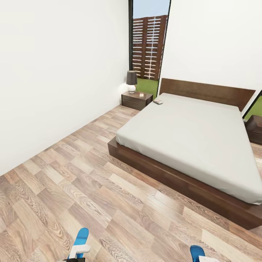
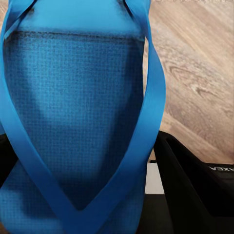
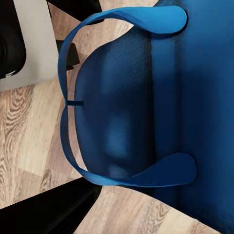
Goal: In the bedroom, move the book from the bed onto either nightstand, and place the two sandals side by side next to the bed.
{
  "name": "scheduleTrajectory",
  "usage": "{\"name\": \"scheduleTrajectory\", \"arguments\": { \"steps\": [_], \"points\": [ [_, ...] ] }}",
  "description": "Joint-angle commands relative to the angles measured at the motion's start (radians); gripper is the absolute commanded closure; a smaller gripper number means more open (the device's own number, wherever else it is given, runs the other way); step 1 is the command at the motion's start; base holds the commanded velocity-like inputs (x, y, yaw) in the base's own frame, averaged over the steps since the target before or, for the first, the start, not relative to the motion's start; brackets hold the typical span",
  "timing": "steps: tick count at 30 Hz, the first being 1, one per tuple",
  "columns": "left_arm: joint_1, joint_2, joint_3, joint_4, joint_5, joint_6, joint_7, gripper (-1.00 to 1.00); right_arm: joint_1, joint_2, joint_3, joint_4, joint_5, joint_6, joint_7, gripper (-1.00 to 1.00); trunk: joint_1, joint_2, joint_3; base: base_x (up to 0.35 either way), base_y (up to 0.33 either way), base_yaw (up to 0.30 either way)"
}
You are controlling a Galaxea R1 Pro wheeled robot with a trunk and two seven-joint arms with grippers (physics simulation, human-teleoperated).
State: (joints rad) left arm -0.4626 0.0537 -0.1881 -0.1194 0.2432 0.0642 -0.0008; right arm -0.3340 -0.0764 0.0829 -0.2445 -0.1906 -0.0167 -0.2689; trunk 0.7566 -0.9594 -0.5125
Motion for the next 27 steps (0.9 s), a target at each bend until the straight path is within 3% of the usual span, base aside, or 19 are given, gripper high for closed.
{"name": "scheduleTrajectory", "arguments": {
  "steps": [1, 17, 27],
  "points": [
    [0.002, 0.001, -0.008, -0.002, 0.008, 0.001, -0.001, 1.0, 0.0, -0.001, 0.008, 0.0, -0.012, -0.002, -0.004, 1.0, 0.0, -0.001, -0.001, 0.0, 0.0, 0.0],
    [0.012, -0.006, -0.008, -0.003, 0.008, -0.017, -0.002, 1.0, 0.0, -0.001, 0.009, 0.002, -0.011, -0.005, -0.004, 1.0, 0.0, -0.001, -0.001, 0.121, 0.026, 0.0],
    [0.012, -0.008, -0.008, -0.003, 0.008, -0.014, -0.002, 1.0, 0.0, -0.001, 0.009, 0.002, -0.01, -0.006, -0.004, 1.0, 0.0, -0.001, -0.001, 0.302, 0.072, 0.0]
  ]
}}
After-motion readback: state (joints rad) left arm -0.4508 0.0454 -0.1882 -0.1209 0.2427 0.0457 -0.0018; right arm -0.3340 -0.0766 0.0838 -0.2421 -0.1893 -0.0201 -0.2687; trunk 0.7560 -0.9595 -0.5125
